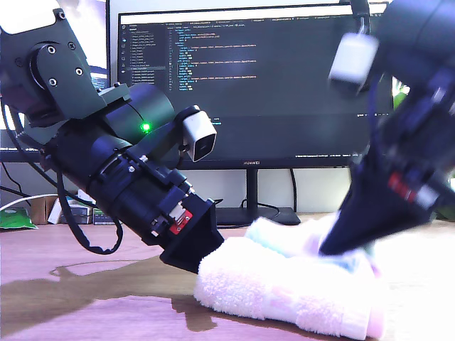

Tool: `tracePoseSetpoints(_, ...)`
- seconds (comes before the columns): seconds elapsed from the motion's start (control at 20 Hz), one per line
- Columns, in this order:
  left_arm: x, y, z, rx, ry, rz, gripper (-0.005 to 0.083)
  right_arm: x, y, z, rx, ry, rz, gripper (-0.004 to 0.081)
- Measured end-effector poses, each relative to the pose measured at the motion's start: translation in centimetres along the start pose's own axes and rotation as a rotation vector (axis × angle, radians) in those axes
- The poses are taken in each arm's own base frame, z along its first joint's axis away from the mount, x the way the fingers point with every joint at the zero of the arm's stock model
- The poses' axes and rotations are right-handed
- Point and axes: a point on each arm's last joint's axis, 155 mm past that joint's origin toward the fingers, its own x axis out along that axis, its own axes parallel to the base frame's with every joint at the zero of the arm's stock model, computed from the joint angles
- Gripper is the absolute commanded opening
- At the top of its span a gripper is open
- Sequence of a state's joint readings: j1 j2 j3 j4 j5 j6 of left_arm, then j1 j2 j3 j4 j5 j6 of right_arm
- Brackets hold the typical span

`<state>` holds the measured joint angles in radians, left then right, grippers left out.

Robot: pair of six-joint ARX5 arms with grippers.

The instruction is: Fold the tea towel to a neat square and place it to the right

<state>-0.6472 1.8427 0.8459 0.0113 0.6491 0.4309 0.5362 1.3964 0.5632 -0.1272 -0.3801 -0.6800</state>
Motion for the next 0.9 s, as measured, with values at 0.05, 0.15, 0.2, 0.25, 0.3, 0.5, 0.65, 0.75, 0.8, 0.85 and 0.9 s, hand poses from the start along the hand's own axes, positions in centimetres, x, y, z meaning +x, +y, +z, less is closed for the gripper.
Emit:
tracePoseSetpoints(0.05,0.0,0.0,0.0,0.0,0.0,0.0,-0.0021,0.1,-0.1,0.0,0.001,-0.003,-0.003,-0.0012)
tracePoseSetpoints(0.15,0.0,-0.1,0.0,0.0,-0.002,-0.003,-0.0021,0.3,-0.3,0.0,-0.001,-0.003,-0.009,-0.0012)
tracePoseSetpoints(0.2,0.0,0.0,0.0,-0.001,-0.003,-0.004,-0.0021,0.4,-0.5,-0.1,-0.001,0.003,-0.02,-0.0012)
tracePoseSetpoints(0.25,0.0,0.0,0.1,0.0,-0.003,-0.004,-0.0021,0.5,-0.7,-0.1,-0.002,0.004,-0.025,-0.0012)
tracePoseSetpoints(0.3,0.0,0.0,0.1,0.0,-0.003,-0.004,-0.0021,0.6,-0.8,-0.1,-0.002,0.003,-0.028,-0.0012)
tracePoseSetpoints(0.5,-0.2,0.2,0.1,-0.003,-0.005,0.002,-0.0021,1.0,-1.1,-0.1,0.005,0.009,-0.027,-0.0012)
tracePoseSetpoints(0.65,-1.1,0.8,-0.1,-0.011,0.004,0.044,-0.0021,1.5,-1.6,0.2,0.023,0.001,-0.027,-0.0012)
tracePoseSetpoints(0.75,-2.1,1.3,-0.5,-0.026,0.017,0.079,-0.0021,1.7,-1.9,0.4,0.021,-0.002,-0.03,-0.0012)
tracePoseSetpoints(0.8,-2.6,1.6,-0.7,-0.037,0.022,0.094,-0.0021,1.7,-1.9,0.4,0.02,-0.002,-0.029,-0.0012)
tracePoseSetpoints(0.85,-3.3,1.9,-0.9,-0.051,0.025,0.112,-0.0021,1.7,-1.9,0.4,0.02,-0.002,-0.029,-0.0012)
tracePoseSetpoints(0.9,-4.0,2.5,-1.2,-0.065,0.034,0.142,-0.0021,1.7,-1.9,0.5,0.019,-0.003,-0.03,-0.0012)
